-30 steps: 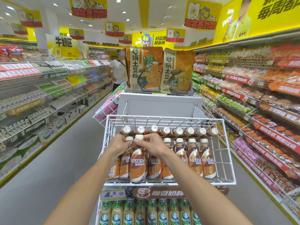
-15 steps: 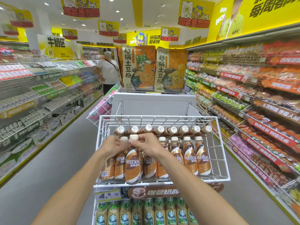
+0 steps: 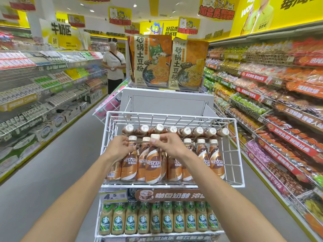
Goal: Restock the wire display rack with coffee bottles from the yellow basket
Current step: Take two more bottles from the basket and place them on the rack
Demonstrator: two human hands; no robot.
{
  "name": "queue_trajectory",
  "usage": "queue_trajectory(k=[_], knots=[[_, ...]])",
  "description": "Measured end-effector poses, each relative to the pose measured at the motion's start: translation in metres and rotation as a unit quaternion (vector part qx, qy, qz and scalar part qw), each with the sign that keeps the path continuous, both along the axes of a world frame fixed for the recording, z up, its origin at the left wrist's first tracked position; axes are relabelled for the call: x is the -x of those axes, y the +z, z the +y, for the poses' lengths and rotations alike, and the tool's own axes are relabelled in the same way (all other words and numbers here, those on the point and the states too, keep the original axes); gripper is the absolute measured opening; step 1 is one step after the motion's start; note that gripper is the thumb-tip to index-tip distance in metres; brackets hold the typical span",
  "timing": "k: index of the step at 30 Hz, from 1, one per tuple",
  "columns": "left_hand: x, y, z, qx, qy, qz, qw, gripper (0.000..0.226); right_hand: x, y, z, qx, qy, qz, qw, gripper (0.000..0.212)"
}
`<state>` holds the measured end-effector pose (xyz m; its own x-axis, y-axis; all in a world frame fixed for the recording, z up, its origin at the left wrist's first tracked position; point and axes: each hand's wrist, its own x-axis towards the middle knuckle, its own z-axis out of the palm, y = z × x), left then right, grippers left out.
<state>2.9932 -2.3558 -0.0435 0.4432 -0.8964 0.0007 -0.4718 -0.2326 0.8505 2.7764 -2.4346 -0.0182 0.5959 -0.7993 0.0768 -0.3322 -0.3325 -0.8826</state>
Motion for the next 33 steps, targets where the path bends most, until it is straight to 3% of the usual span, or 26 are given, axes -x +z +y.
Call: queue_trajectory(k=[3,6,12,15,17,21,26,33], knots=[[0.002,0.002,0.002,-0.005,0.001,0.010,1.000,0.081,0.038,0.007,-0.008,-0.011,-0.037,-0.005,0.999,0.032],[0.002,0.003,0.003,-0.013,0.004,0.019,1.000,0.082,0.087,0.017,-0.022,0.001,-0.060,0.012,0.998,0.025],[0.003,0.004,0.003,-0.011,0.006,0.042,0.999,0.081,0.185,0.036,-0.052,0.006,-0.136,0.024,0.990,0.046],[0.004,0.003,0.002,-0.011,0.008,0.047,0.999,0.075,0.211,0.036,-0.063,0.008,-0.167,0.038,0.985,0.037],[0.003,0.002,0.001,-0.010,0.006,0.047,0.999,0.074,0.220,0.033,-0.066,0.005,-0.174,0.063,0.983,0.025],[0.003,0.001,0.000,-0.005,0.004,0.045,0.999,0.076,0.221,0.036,-0.061,0.026,-0.170,0.141,0.975,0.029],[0.004,-0.001,-0.001,-0.008,0.005,0.044,0.999,0.076,0.207,0.033,-0.064,0.181,-0.227,0.296,0.910,0.045],[0.006,0.002,0.001,-0.011,0.009,0.032,0.999,0.077,0.197,0.023,-0.070,0.162,-0.270,0.287,0.905,0.047]])
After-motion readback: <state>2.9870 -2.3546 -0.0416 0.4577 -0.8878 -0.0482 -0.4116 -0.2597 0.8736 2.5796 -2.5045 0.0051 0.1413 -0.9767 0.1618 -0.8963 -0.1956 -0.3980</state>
